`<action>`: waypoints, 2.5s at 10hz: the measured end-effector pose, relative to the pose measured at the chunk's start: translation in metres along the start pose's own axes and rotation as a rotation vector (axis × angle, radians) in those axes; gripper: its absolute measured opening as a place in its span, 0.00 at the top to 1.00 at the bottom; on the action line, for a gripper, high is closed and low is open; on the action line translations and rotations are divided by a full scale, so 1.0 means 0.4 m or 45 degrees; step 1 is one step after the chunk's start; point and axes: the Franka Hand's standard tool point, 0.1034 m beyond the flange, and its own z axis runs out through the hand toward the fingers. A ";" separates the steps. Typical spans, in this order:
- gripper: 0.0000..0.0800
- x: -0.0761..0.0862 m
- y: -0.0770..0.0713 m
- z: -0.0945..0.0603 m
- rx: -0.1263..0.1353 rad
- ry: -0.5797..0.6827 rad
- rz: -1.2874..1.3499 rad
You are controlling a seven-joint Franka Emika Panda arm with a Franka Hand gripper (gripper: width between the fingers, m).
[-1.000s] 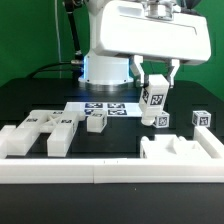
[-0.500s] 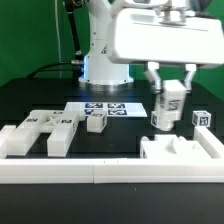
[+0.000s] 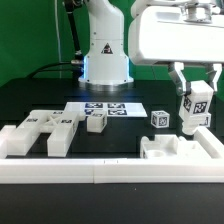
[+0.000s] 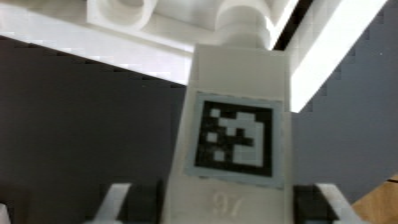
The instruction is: Assemble chair
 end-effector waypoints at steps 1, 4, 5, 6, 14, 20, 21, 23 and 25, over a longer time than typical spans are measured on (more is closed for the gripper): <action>0.62 -0.001 0.001 0.001 0.000 -0.001 -0.002; 0.62 0.018 -0.012 0.040 0.006 0.002 -0.023; 0.62 0.027 0.004 0.046 0.000 0.009 -0.084; 0.62 0.028 0.008 0.046 -0.006 0.030 -0.083; 0.62 0.028 -0.020 0.040 -0.021 0.165 -0.122; 0.62 -0.009 -0.033 0.082 -0.012 0.130 -0.131; 0.62 -0.011 -0.034 0.087 -0.011 0.128 -0.131; 0.62 -0.019 -0.038 0.096 -0.010 0.126 -0.133; 0.62 -0.020 -0.040 0.096 -0.016 0.155 -0.134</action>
Offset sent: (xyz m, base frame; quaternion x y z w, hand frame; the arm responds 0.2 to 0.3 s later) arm 0.0300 0.0225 -0.0103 0.0142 0.0307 0.0027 0.9994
